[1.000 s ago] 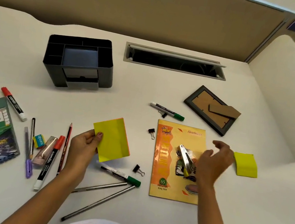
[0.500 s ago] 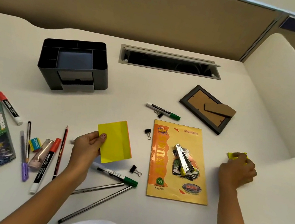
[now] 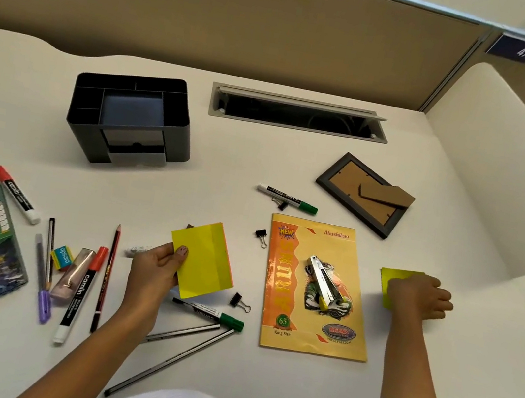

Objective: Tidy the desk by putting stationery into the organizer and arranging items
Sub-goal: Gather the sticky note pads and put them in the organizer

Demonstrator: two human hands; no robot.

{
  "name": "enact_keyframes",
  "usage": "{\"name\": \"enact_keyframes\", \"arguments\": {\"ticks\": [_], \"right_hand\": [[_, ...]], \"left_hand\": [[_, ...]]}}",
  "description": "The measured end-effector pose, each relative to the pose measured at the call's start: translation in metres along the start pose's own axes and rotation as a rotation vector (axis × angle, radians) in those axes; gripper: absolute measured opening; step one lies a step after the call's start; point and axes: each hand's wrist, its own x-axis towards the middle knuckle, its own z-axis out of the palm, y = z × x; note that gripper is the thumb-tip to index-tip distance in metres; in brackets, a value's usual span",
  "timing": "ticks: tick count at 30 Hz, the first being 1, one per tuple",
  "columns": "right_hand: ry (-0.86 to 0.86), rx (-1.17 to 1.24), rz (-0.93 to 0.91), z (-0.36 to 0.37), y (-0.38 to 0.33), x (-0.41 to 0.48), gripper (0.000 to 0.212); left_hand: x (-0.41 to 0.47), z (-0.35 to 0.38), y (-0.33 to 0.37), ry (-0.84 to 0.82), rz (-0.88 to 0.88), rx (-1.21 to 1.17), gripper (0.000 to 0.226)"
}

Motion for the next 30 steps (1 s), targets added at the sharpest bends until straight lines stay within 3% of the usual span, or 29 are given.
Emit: {"name": "enact_keyframes", "arguments": {"ticks": [5,10,13,18,24,28,30], "right_hand": [[0.194,0.091,-0.348,-0.004,-0.009,-0.038,0.028],[0.144,0.564,-0.702,-0.027,-0.034,-0.119,0.015],[-0.052,0.76,-0.879,-0.029,-0.046,-0.169,0.017],[-0.592,0.829,-0.912,-0.011,-0.053,-0.235,0.024],[-0.651,0.773,-0.942,0.024,-0.056,-0.281,0.026],[-0.858,0.795,-0.923,0.037,-0.062,-0.293,0.024],[-0.87,0.793,-0.963,0.041,-0.064,-0.296,0.028]], "left_hand": [[-0.003,-0.005,0.001,0.046,0.032,0.0,0.029],[-0.005,-0.012,0.004,0.07,0.106,-0.011,0.025],[-0.006,-0.014,0.005,0.105,0.128,-0.018,0.026],[-0.006,-0.019,0.009,0.12,0.139,-0.027,0.03],[-0.011,-0.035,0.008,0.101,0.229,0.014,0.023],[-0.012,-0.049,0.009,0.19,0.287,0.11,0.025],[-0.01,-0.058,0.006,0.209,0.314,0.162,0.025]]}}
